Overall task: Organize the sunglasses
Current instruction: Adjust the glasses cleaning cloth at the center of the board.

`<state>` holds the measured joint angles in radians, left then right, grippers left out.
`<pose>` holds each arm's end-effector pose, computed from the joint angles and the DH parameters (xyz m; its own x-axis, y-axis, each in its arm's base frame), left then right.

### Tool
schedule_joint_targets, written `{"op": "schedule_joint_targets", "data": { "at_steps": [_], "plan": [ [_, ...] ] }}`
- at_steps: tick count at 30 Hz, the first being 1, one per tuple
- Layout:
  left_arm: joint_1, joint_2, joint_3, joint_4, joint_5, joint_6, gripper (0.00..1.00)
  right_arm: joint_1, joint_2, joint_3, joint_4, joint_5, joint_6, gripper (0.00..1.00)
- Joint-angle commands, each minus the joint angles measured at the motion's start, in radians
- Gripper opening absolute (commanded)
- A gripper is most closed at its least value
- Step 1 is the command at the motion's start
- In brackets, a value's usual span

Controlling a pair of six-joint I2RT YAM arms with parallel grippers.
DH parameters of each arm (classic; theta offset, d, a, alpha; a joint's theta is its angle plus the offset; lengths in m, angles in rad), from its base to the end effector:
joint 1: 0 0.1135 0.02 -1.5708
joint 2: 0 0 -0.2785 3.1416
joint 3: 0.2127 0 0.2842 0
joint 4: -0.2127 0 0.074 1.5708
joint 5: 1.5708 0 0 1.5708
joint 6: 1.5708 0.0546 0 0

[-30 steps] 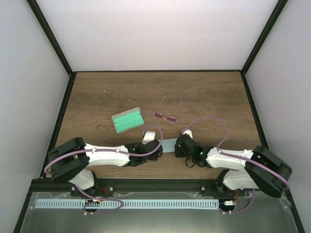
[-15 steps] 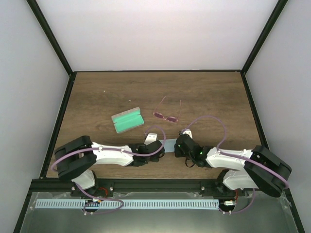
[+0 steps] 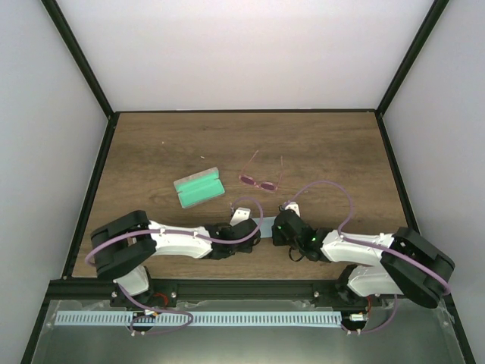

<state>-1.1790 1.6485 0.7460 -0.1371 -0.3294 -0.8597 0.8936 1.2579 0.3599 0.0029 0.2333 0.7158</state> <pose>0.1402 -0.2932 0.1020 -0.8301 0.1316 -0.5419 0.2805 0.9384 -0.2018 0.1564 0.1743 0.0994 -0.8070 0.0152 -0.5903 -0.1829 0.9441 0.2743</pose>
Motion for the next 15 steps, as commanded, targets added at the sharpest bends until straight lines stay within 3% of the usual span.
{"op": "schedule_joint_targets", "data": {
  "at_steps": [1, 15],
  "plan": [
    [-0.007, -0.001, 0.01, -0.017, -0.001, 0.004, 0.19, 0.005, 0.003, 0.012, -0.026, 0.009, -0.002, 0.31],
    [-0.007, -0.007, 0.007, -0.024, -0.03, 0.0, 0.05, 0.007, -0.011, 0.01, -0.017, 0.0, -0.002, 0.09]
  ]
}}
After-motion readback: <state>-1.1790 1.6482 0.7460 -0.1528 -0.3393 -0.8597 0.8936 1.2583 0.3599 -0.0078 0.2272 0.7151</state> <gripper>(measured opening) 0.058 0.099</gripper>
